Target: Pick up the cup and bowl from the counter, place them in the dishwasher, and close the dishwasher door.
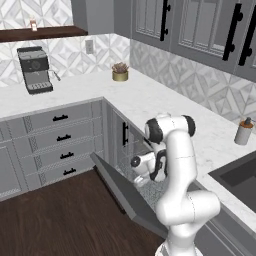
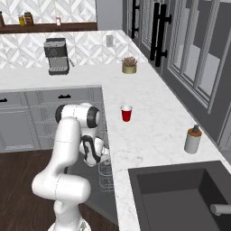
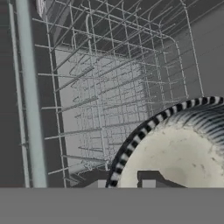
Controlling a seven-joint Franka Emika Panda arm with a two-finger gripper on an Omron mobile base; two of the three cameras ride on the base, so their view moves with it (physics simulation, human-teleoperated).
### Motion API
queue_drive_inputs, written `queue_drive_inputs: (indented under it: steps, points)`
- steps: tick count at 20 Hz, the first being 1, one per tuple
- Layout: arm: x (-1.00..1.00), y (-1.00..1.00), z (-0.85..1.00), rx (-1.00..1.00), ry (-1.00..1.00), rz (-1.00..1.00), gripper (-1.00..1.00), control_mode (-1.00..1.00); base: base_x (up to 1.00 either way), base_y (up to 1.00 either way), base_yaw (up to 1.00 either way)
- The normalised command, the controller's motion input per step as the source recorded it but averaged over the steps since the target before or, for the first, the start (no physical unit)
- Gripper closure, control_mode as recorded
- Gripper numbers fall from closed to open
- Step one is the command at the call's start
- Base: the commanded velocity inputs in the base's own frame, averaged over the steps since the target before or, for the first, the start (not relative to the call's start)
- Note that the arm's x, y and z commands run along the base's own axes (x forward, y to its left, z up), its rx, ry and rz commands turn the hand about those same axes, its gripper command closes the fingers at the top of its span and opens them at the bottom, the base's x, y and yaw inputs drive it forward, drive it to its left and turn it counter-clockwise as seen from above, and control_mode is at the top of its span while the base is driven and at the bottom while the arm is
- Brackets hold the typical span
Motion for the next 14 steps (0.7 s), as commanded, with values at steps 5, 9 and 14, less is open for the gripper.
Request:
queue_drive_inputs:
  steps: [5, 9, 14]
  points:
    - [-0.27, 0.0, -0.4, 0.14, 0.02, 0.0, -1.0, -1.0, 0.0, 0.0, 0.0]
    - [-0.55, 0.27, -0.47, 0.08, 0.03, 0.0, -1.0, -1.0, 0.0, 0.0, 0.0]
    - [-0.47, 0.59, -0.27, 0.0, 0.0, -0.04, -1.0, -1.0, 0.0, 0.0, 0.0]
